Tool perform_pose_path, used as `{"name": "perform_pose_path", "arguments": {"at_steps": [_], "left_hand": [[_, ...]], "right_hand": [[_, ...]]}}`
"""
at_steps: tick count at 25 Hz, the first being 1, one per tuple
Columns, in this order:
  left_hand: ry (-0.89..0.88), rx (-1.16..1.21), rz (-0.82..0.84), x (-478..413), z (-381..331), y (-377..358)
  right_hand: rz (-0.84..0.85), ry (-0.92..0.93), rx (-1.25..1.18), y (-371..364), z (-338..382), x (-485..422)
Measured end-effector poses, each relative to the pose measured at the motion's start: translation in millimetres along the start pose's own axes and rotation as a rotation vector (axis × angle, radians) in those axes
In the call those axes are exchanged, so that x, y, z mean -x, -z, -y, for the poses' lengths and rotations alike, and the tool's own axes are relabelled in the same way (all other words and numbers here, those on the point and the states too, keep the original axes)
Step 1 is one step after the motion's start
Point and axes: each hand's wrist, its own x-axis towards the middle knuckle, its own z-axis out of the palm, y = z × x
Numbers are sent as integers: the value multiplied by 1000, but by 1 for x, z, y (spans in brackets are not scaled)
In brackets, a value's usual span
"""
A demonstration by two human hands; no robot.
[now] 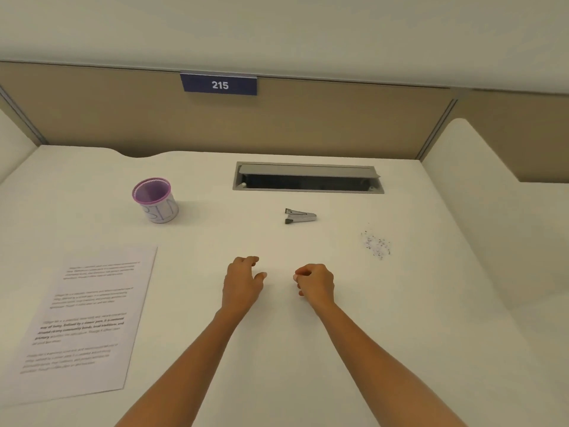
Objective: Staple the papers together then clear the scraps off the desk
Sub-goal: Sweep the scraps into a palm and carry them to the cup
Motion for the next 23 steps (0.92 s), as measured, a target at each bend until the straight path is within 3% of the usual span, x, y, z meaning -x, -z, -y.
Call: {"name": "perform_pose_path", "arguments": {"at_steps": [8, 15, 19, 23], "left_hand": [[-214, -119, 151, -14, -90, -90], [-339, -310, 129, -8, -115, -143], [-358, -349, 79, -4, -116, -160], [-362, -413, 93, 4, -110, -167]], "right_hand": [[-125, 86, 139, 107, -58, -52], [-375, 386, 435, 147, -130, -49], [-518, 223, 556, 157, -179, -20], [-462, 36, 680, 154, -199, 2]]}}
